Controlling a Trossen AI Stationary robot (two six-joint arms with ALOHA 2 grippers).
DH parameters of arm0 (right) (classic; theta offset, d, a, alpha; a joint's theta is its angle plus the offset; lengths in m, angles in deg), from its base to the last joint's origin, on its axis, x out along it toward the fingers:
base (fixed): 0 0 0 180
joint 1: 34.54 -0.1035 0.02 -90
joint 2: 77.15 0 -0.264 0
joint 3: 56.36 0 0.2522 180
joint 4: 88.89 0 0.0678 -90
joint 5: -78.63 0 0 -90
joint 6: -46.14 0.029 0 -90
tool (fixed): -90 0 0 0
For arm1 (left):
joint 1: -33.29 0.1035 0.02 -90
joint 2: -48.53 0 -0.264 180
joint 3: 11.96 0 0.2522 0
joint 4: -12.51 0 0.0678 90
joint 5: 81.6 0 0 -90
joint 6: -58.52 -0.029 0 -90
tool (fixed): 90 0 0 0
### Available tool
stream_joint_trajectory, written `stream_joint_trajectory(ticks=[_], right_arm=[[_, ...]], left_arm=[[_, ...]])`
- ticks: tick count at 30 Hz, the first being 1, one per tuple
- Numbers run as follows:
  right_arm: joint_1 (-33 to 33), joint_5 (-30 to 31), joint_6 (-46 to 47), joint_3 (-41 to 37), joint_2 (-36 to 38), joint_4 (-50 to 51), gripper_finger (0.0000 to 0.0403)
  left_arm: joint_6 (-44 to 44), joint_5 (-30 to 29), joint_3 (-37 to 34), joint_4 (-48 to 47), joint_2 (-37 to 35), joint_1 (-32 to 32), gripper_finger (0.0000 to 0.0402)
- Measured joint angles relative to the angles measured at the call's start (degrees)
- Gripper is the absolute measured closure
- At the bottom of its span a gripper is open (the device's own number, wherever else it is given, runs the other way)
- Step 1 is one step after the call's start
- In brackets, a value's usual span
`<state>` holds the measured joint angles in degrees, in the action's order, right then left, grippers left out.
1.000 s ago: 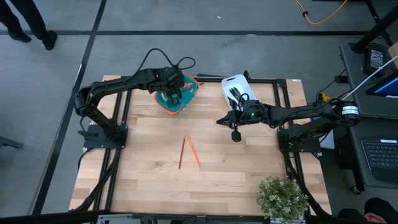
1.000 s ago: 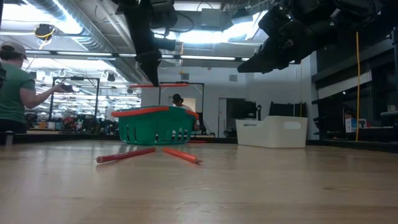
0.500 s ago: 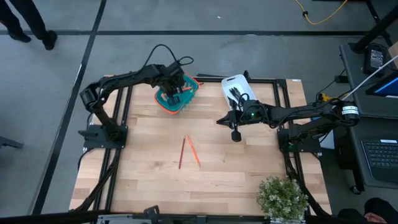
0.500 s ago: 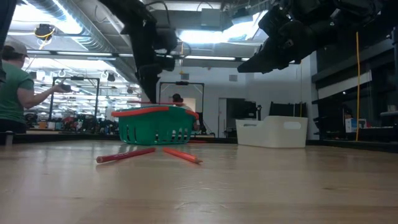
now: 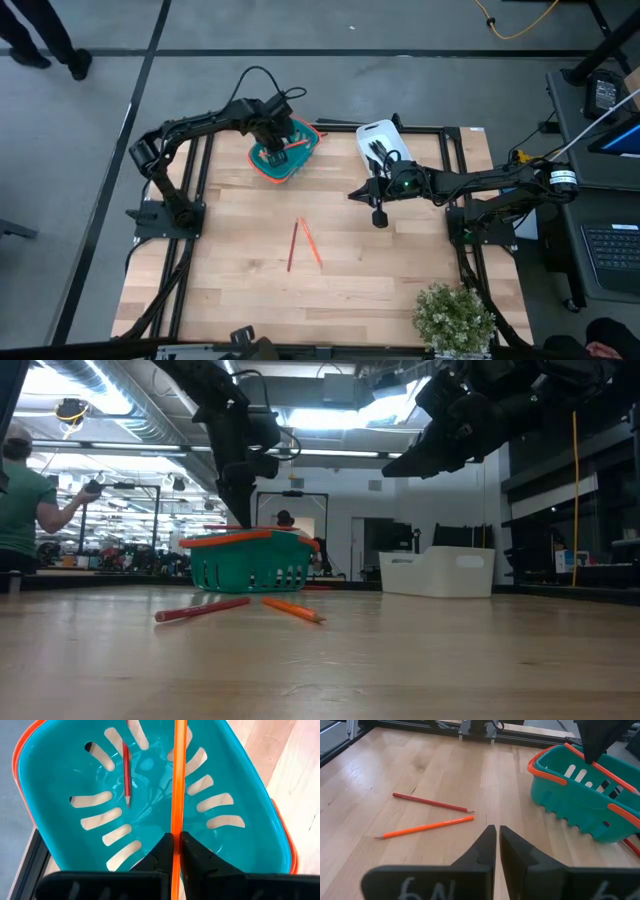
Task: Sort pens & pencils
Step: Put the orange pencil into the blue bin
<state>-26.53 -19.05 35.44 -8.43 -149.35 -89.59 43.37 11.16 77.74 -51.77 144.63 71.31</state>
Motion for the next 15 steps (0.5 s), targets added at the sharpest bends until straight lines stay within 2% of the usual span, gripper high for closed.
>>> stream_joint_trajectory(ticks=[9,15], right_arm=[[-0.02,0.0,0.02,0.0,0.0,0.0,0.0377],[0.0,0.0,0.07,0.0,0.0,0.0,0.0377]], left_arm=[[-0.02,0.13,-0.09,0.11,0.02,-0.04,0.0386],[-0.02,0.2,-3.09,0.4,0.04,-0.26,0.0386]])
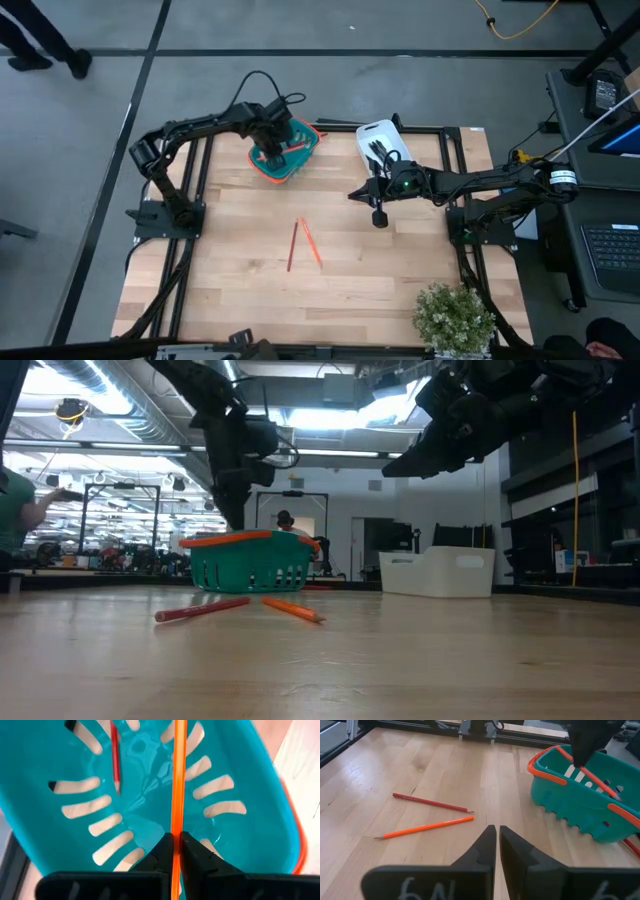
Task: Sort pens & pencils
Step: Put the orange pencil into the blue bin
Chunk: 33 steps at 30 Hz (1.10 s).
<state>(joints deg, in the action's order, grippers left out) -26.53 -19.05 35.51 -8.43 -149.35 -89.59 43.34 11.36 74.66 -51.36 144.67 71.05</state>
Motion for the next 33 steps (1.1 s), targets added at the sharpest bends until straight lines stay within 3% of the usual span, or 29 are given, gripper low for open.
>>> stream_joint_trajectory(ticks=[8,19,33], right_arm=[[-0.01,-0.01,0.03,0.0,0.0,-0.37,0.0377],[-0.02,-0.02,0.04,0.0,0.0,-0.37,0.0377],[-0.02,-0.04,0.07,-0.02,0.0,-0.33,0.0377]], left_arm=[[-0.42,3.29,-2.31,3.86,0.02,0.07,0.0386],[-0.38,3.3,-2.38,3.7,0.02,0.11,0.0386],[3.04,2.12,-2.38,3.64,0.02,0.11,0.0351]])
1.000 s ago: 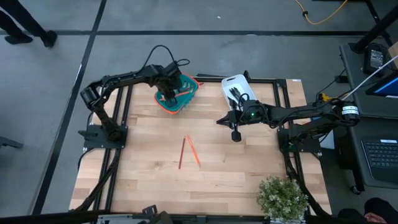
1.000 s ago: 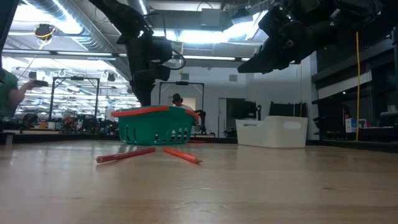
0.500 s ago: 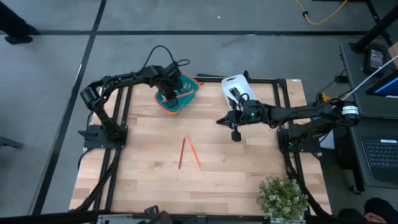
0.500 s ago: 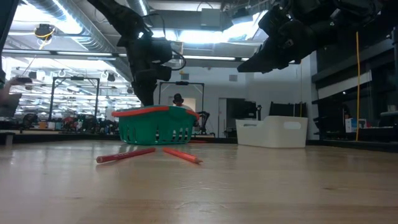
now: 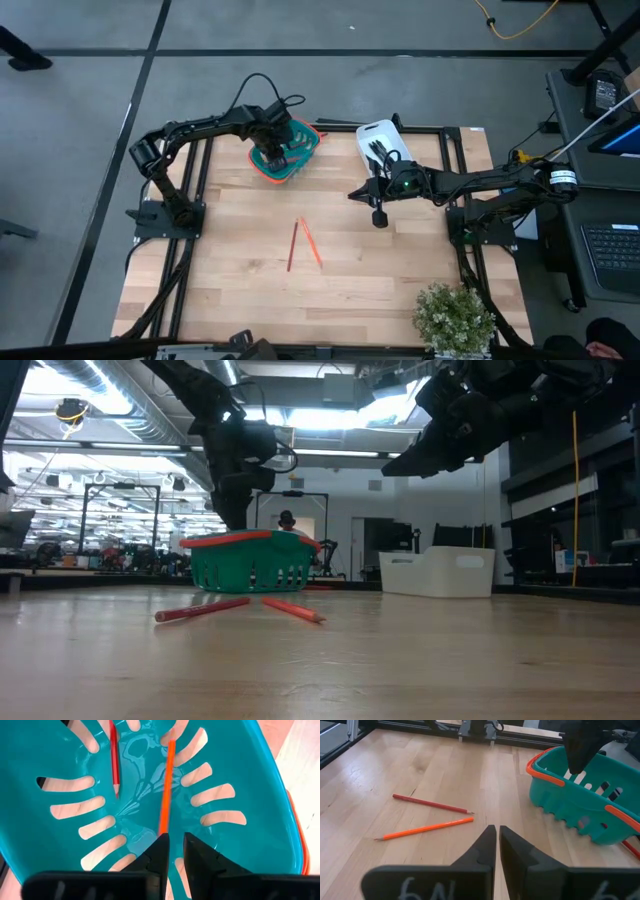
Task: Sort pens & pencils
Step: Put the orange pencil into the blue bin, then put the red pencil into the blue bin
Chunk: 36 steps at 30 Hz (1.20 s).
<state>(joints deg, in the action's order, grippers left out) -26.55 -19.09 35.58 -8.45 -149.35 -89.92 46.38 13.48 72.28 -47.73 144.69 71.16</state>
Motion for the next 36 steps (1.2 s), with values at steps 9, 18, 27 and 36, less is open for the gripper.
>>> stream_joint_trajectory(ticks=[9,18,27,36], right_arm=[[0.01,0.0,0.0,0.0,0.0,0.07,0.0377],[0.0,0.01,-0.04,0.0,0.0,0.07,0.0377],[0.01,0.02,-0.1,0.01,0.0,0.07,0.0377],[0.01,0.02,-0.14,0.0,0.0,0.07,0.0377]], left_arm=[[-1.66,-0.08,0.0,-0.05,0.0,0.0,0.0346],[0.3,-0.08,0.0,-1.52,-0.02,-0.03,0.0345],[2.62,-0.08,1.69,-6.17,-0.11,-0.26,0.0345],[0.74,0.46,8.3,-8.25,-1.79,-4.74,0.0345]])
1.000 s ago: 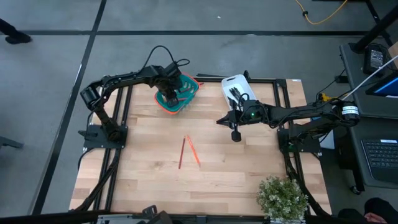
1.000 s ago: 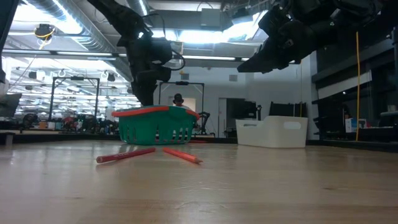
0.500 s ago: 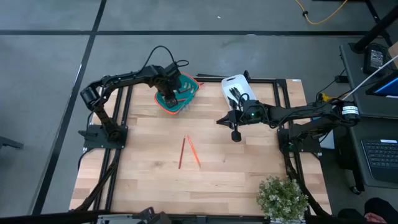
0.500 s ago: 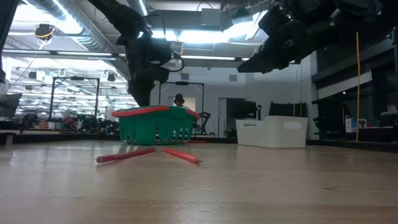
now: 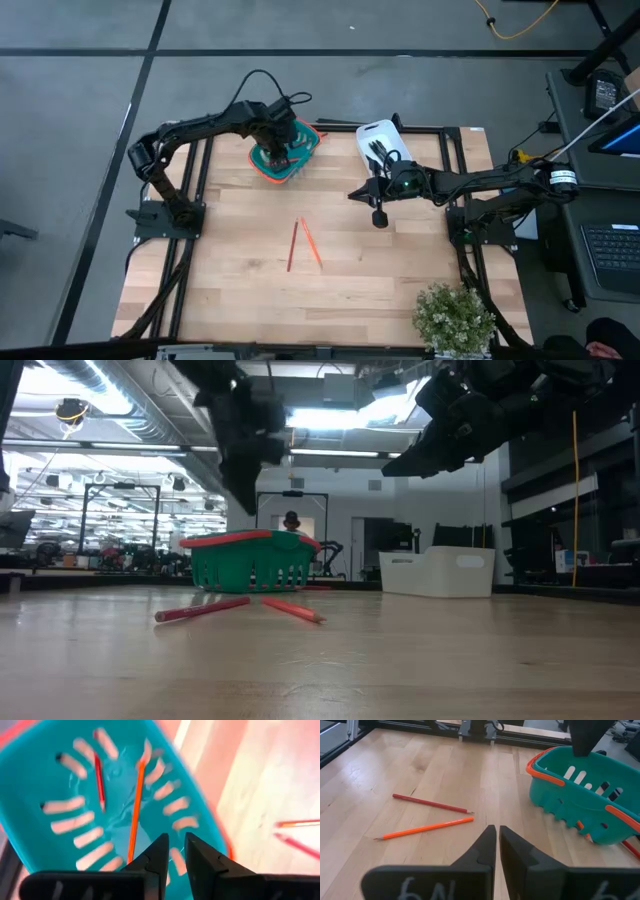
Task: Sort pens & pencils
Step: Put the red pencil into the blue bin
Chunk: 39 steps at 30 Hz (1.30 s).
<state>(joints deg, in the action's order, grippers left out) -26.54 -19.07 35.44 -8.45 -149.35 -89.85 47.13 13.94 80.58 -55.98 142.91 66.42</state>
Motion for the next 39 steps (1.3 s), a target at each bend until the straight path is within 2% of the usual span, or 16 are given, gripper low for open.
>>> stream_joint_trajectory(ticks=[3,7,13,20,26,29,33,36,39], right_arm=[[0.01,0.0,-0.01,0.0,0.0,0.15,0.0377],[0.0,-0.01,0.16,0.0,0.02,1.26,0.0377],[-0.31,0.0,1.43,0.0,0.02,2.84,0.0377],[-2.84,0.04,2.84,-0.02,-0.01,3.04,0.0377],[-8.18,0.16,5.81,-0.02,-0.07,3.23,0.0377],[-11.88,3.55,7.66,-0.02,-0.09,3.23,0.0377],[-17.18,12.21,10.38,-0.02,-0.11,3.15,0.0377],[-20.98,16.58,10.73,-0.02,-0.11,2.27,0.0377],[-23.77,18.51,10.59,-0.02,-0.11,0.97,0.0377]], left_arm=[[1.19,-0.02,1.04,0.29,-2.78,-1.97,0.0345],[7.76,-0.79,0.47,0.65,-7.56,-5.54,0.0345],[22.63,-12.36,-4.86,0.17,-13.25,-14.31,0.0345],[38.91,-17.71,-11.22,0.65,-14.02,-26.35,0.0345],[47.74,-22.95,-15.71,6.74,-13.71,-38.44,0.0345],[53.87,-24.93,-16.24,9.71,-13.71,-44.81,0.0345],[61.83,-26.08,-16.65,16.13,-13.28,-52.19,0.0345],[66.16,-26.92,-16.69,18.58,-11.36,-56.16,0.0347],[70.38,-26.94,-16.75,19.33,-8.01,-57.85,0.0354]])
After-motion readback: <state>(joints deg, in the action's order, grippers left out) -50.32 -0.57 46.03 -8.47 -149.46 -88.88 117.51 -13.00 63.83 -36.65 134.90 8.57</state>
